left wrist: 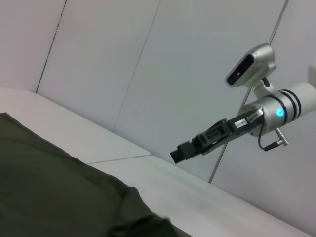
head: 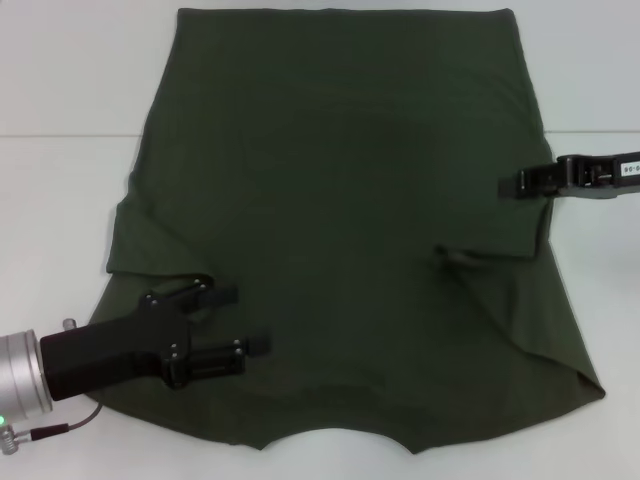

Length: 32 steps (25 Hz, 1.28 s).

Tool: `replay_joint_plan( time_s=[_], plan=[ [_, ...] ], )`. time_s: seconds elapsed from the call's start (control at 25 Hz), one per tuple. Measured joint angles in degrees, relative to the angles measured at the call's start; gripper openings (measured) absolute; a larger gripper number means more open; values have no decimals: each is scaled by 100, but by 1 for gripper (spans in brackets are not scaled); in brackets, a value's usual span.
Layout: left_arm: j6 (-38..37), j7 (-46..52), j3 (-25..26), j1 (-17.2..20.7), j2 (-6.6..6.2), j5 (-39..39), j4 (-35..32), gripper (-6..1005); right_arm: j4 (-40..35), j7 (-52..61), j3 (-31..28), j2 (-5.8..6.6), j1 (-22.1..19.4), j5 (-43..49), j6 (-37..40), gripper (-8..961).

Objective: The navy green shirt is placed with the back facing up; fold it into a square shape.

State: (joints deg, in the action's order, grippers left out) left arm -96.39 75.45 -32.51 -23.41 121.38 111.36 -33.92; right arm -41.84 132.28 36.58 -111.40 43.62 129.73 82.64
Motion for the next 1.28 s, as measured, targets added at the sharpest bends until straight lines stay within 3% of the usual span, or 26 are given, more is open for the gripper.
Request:
replay_joint_plan(
  time_s=[0.24, 0.4, 0.48, 0.56, 0.72, 0.8, 0.88, 1.0, 1.28],
  plan=[
    [25, 201, -6, -31, -5, -15, 0, 937, 45, -235, -29, 8, -143, -428, 128, 391],
    [12, 578, 82, -34, -30, -68, -1, 937, 161, -1162, -34, -31, -522, -1200, 395, 468],
    [-23, 1077, 222, -43, -58, -71, -27, 937, 169, -1892, -35, -111, -835, -1577, 560, 565],
    [-66, 1541, 294, -48, -136, -66, -51, 937, 167, -2803, -36, -264, -1194, -1870, 671, 662],
    [-279, 2399, 309, -8, -408, -21, -70, 937, 186, -4775, -44, -711, -2093, -2484, 794, 815],
    [-333, 2943, 328, 39, -562, 16, -128, 937, 381, -5671, -45, -830, -2415, -2709, 964, 885],
    [-342, 3690, 346, 122, -729, 177, -364, 937, 723, -6374, -46, -823, -2578, -2790, 1148, 921],
    [-350, 4543, 362, 237, -882, 557, -832, 937, 1131, -7139, -41, -801, -2748, -2790, 1332, 924],
    [-147, 5964, 368, 140, -1012, 1823, -1334, 937, 1662, -8225, 16, -833, -2920, -2588, 1355, 925]
  ],
)
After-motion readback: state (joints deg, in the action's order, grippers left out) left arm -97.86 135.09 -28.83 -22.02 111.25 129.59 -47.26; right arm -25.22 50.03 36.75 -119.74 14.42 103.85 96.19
